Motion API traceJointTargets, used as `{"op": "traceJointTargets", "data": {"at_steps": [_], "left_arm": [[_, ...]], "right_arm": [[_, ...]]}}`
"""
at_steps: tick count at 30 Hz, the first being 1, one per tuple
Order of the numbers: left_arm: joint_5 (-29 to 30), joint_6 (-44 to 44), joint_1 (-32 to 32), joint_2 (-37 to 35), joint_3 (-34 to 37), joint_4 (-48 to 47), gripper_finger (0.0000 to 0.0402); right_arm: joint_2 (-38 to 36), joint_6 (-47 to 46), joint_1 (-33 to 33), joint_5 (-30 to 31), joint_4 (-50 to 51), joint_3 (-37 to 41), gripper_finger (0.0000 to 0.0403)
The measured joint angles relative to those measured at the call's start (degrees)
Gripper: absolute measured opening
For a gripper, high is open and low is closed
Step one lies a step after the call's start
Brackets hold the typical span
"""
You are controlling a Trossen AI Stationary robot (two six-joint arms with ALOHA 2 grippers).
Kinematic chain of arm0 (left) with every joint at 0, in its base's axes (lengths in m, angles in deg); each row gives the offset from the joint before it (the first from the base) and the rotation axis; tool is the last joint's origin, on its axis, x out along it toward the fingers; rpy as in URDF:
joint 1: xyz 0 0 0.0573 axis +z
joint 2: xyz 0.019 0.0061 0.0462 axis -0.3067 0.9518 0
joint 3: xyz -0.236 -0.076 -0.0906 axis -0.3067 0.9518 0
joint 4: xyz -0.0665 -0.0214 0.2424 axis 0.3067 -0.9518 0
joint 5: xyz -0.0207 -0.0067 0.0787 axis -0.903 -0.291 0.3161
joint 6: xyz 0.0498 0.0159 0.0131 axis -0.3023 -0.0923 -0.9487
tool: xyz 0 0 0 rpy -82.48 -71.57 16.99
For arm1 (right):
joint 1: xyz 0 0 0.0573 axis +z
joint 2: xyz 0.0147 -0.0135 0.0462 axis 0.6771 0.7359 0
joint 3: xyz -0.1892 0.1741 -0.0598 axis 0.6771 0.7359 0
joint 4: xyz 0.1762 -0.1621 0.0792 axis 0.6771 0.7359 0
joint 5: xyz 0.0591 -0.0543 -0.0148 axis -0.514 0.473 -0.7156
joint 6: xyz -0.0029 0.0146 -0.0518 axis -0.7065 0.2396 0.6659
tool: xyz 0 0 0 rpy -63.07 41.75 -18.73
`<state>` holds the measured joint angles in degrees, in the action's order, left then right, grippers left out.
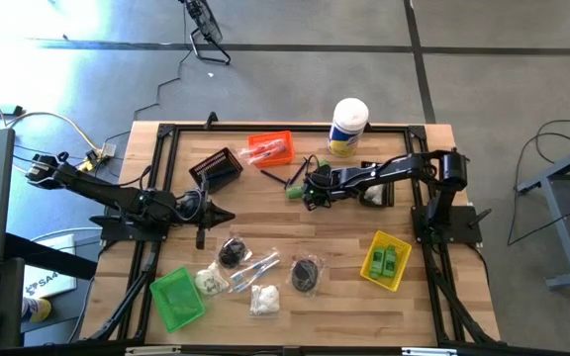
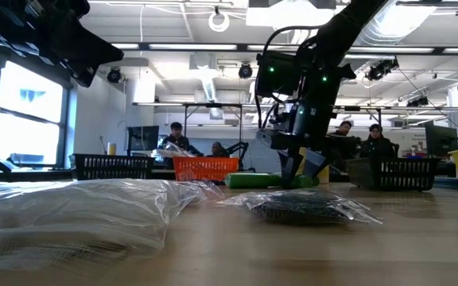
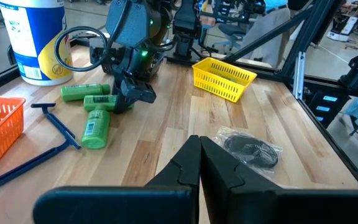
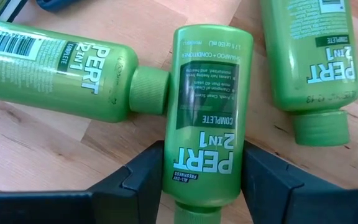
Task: Pick & Place Travel size toiletries
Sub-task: Put the green shampoo bottle into the yellow bin
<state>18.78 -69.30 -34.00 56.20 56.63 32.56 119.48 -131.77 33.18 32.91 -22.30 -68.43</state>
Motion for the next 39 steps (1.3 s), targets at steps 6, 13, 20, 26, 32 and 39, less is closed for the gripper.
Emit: {"op": "traceJointTargets", "data": {"at_steps": [6, 13, 20, 26, 32, 39], "left_arm": [[0.0, 0.0, 0.0, 0.0, 0.0, 0.0, 0.0], [0.0, -0.2, 0.0, 0.0, 0.0, 0.0, 0.0], [0.0, -0.2, 0.0, 0.0, 0.0, -0.3, 0.0], [0.0, -0.2, 0.0, 0.0, 0.0, -0.4, 0.0], [0.0, -0.2, 0.0, 0.0, 0.0, -0.4, 0.0], [0.0, -0.2, 0.0, 0.0, 0.0, -0.5, 0.0]], "right_arm": [[-0.6, 0.0, 0.0, -0.7, 0.3, 0.0, 0.0173], [-3.4, 0.0, 0.1, -1.8, 2.7, 0.1, 0.0172], [-7.8, 0.0, 0.1, -2.2, 4.7, 0.1, 0.0172], [-12.3, 0.0, 0.1, -2.1, 5.1, 0.1, 0.0172], [-17.4, 1.0, 0.6, -4.9, 5.9, 0.0, 0.0172], [-24.0, 1.6, 3.1, -11.2, 6.8, 0.0, 0.0172]]}}
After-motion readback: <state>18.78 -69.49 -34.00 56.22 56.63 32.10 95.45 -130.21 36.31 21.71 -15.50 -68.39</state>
